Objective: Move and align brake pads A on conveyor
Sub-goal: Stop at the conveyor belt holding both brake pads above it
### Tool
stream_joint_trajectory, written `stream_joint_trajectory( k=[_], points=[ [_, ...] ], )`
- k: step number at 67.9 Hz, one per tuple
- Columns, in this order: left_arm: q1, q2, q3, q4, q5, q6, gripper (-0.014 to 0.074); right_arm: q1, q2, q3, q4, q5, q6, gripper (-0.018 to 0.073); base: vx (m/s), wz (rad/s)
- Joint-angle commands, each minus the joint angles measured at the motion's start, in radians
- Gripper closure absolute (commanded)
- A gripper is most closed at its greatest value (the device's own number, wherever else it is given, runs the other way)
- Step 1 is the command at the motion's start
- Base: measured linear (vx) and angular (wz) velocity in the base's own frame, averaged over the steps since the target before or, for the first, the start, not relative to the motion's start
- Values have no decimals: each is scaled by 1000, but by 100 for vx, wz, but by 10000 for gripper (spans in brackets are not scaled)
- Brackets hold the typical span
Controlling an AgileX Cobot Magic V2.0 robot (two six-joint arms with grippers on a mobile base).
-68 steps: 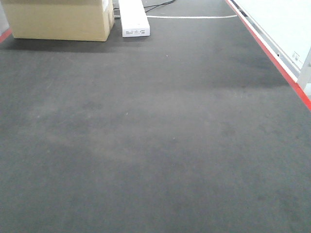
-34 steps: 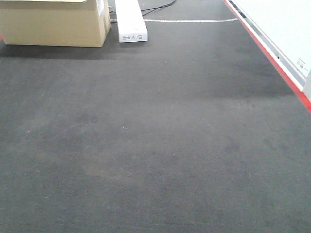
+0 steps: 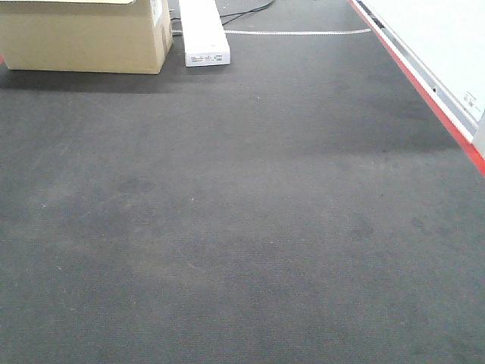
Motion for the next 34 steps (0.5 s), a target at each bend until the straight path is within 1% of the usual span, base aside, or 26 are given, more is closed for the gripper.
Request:
stream_joint_trajectory(
  k=[1,34],
  points=[
    [-4,8,-31,-11,-94,-5,603,-1,9,-27,-4,-93,-12,566,0,0],
    [-4,8,-31,-11,-94,-5,603,-1,9,-27,-4,-93,-12,566,0,0]
  ],
)
